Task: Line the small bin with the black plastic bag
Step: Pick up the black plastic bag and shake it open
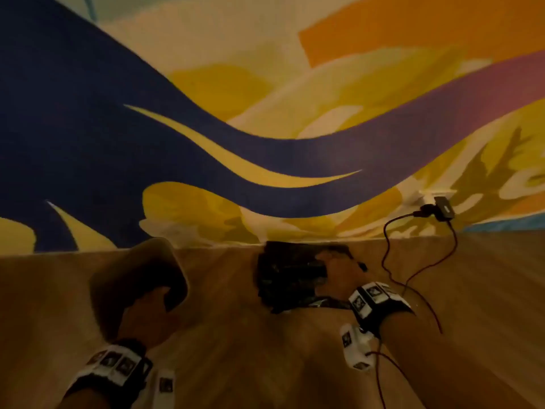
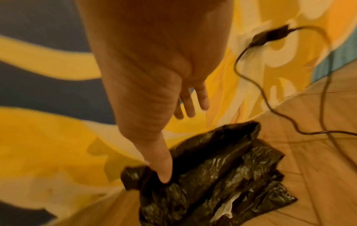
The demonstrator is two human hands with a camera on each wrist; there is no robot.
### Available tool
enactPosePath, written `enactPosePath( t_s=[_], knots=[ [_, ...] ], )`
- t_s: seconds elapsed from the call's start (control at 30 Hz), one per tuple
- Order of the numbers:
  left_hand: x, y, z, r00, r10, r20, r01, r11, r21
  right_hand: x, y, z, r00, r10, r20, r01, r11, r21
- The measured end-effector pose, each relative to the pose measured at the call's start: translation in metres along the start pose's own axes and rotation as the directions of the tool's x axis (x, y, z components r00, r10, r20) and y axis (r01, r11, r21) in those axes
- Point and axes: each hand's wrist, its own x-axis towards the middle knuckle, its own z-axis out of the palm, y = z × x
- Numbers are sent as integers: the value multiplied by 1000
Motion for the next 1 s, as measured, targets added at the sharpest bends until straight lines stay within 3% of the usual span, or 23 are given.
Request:
enactPosePath(
  t_s=[0.07, 0.17, 0.33, 0.47, 0.6, 0.67, 0.77, 0.83, 0.93, 1.0],
  knots=[
    [12, 7, 10, 1000, -17, -2, 17, 995, 95, 25, -12, 28, 1000, -7, 27, 10, 990, -140],
    [19, 25, 7, 985, 1, 171, -17, 996, 89, 57, -26, 69, 999, -35, 15, 38, 944, -328],
    [1, 38, 4, 955, 60, 291, -109, 982, 154, 88, -26, 99, 1000, -16, 26, 27, 872, -489],
    [-39, 50, 7, 928, 149, 341, -205, 970, 133, 81, -27, 81, 991, -127, -52, 82, 853, -516],
    [-64, 67, -4, 873, 238, 427, -307, 947, 99, 59, -37, 19, 972, -195, -129, 107, 862, -495],
    [-66, 75, -21, 884, 277, 376, -304, 952, 14, 46, -43, -21, 963, -221, -151, 140, 896, -422],
    [-65, 92, -52, 928, 315, 198, -256, 927, -274, 19, -45, -75, 939, -262, -224, 202, 944, -260],
    [-64, 109, -76, 950, 312, 11, -287, 886, -364, -3, -44, -109, 915, -321, -244, 278, 941, -196],
    [-53, 129, -96, 957, 253, -142, -290, 845, -448, -38, -41, -154, 911, -362, -198, 362, 931, -37],
    [-50, 147, -110, 934, 295, -199, -356, 806, -474, -57, -41, -180, 907, -397, -145, 409, 910, 68]
  ],
)
